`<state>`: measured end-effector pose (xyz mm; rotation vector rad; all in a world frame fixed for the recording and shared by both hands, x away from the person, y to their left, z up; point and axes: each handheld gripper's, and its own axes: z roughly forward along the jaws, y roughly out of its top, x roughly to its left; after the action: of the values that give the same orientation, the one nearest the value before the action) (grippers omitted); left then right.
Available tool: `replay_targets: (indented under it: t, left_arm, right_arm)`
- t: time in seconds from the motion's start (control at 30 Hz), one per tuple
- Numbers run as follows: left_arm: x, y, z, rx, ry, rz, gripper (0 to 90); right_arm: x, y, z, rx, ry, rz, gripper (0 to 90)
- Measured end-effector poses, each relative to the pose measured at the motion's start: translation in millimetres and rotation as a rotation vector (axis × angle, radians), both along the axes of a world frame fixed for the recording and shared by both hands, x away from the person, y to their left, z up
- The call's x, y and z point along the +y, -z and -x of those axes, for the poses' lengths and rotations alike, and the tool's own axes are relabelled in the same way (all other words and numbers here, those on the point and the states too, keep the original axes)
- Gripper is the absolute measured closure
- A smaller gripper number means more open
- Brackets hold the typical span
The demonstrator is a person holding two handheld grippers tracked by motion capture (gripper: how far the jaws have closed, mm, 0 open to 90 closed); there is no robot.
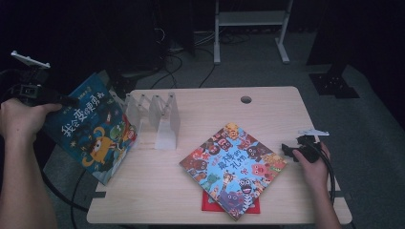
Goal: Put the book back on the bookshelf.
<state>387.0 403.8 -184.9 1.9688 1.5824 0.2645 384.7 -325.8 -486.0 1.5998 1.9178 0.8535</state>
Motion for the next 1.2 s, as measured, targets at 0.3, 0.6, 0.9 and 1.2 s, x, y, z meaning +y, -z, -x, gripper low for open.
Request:
replay_targets:
  t: [0.3,0.6,0.9,1.2]
  left_arm:
    - [-1.5,1.9,-10.6,-0.014,-0.054,-0.01,82.7]
    - [-3.5,4.2,-25.6,-0.038,-0.103,-0.023,82.7]
    - [-4.8,7.1,-39.2,-0.036,-0.144,-0.047,82.7]
    - [-7.8,13.7,-47.3,-0.05,-0.162,-0.058,82.7]
  right_arm:
    - [0.0,0.0,0.0,0.0,0.0,0.0,12.0]
    - [0.1,0.0,0.0,0.0,0.0,0.0,12.0]
    - [0.0,0.0,0.0,0.0,0.0,0.0,12.0]
    - [0.1,0.0,0.0,0.0,0.0,0.0,12.0]
